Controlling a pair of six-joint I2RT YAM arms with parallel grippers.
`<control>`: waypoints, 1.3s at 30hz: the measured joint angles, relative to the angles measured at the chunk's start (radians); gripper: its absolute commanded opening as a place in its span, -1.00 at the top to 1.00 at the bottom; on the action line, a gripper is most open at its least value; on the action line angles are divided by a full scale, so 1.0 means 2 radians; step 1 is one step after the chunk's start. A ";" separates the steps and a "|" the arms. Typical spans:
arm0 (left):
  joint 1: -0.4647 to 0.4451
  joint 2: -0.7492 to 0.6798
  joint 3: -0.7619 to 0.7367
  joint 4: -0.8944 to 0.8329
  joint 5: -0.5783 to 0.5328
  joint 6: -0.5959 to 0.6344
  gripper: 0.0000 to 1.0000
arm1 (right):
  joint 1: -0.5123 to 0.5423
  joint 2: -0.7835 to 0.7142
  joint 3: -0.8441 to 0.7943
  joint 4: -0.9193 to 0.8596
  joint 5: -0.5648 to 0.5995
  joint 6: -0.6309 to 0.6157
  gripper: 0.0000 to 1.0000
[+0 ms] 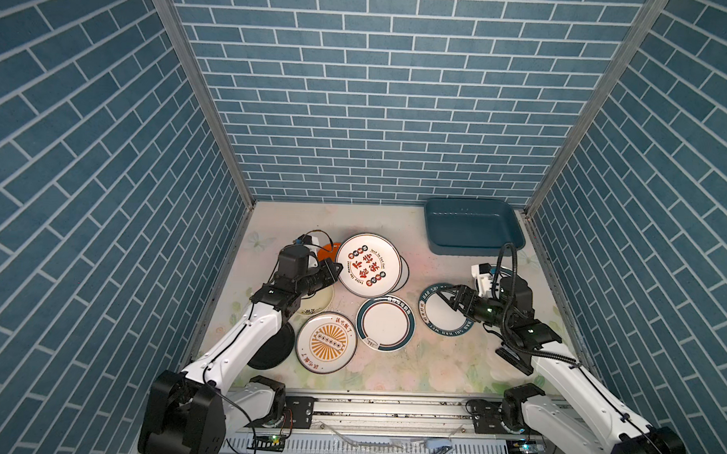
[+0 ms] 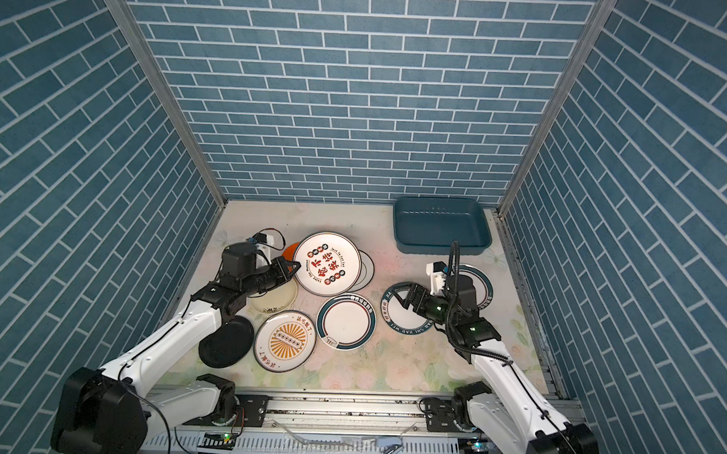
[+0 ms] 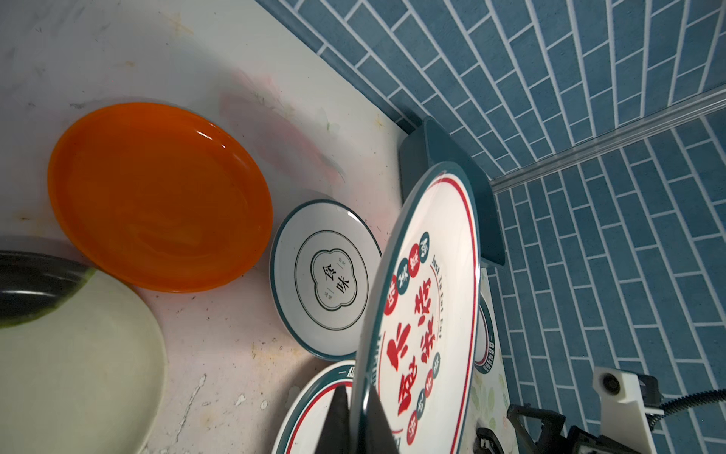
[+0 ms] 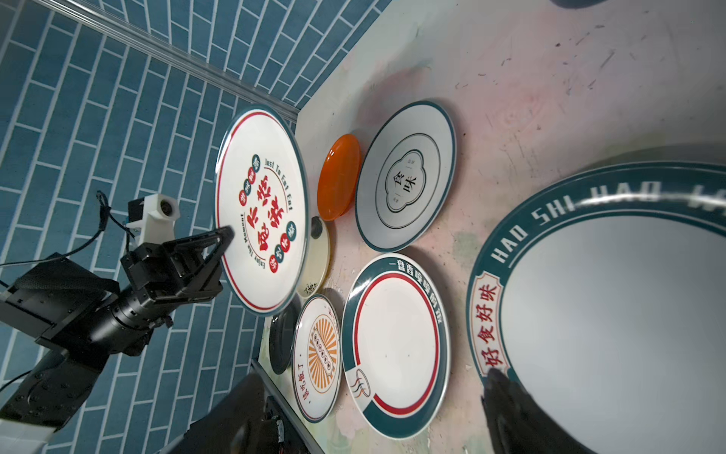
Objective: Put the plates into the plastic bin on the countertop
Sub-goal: 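Carry the plate toward the right gripper while the right gripper grasps it, then lower the plate into the teal bin with the right gripper while the left draws back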
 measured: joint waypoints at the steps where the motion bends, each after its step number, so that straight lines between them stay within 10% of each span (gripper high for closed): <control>1: -0.009 -0.003 -0.010 0.007 -0.002 -0.006 1.00 | 0.012 0.012 0.000 0.013 0.007 0.006 -0.66; 23: -0.115 0.003 -0.080 0.139 -0.016 -0.114 1.00 | 0.088 0.156 0.033 0.132 0.075 0.033 -0.26; 32: -0.122 0.037 -0.080 0.169 -0.011 -0.133 1.00 | 0.091 0.158 0.041 0.142 0.089 0.046 0.79; 39: -0.124 0.059 -0.080 0.197 0.011 -0.129 -0.96 | 0.093 0.160 0.043 0.133 0.114 0.058 1.00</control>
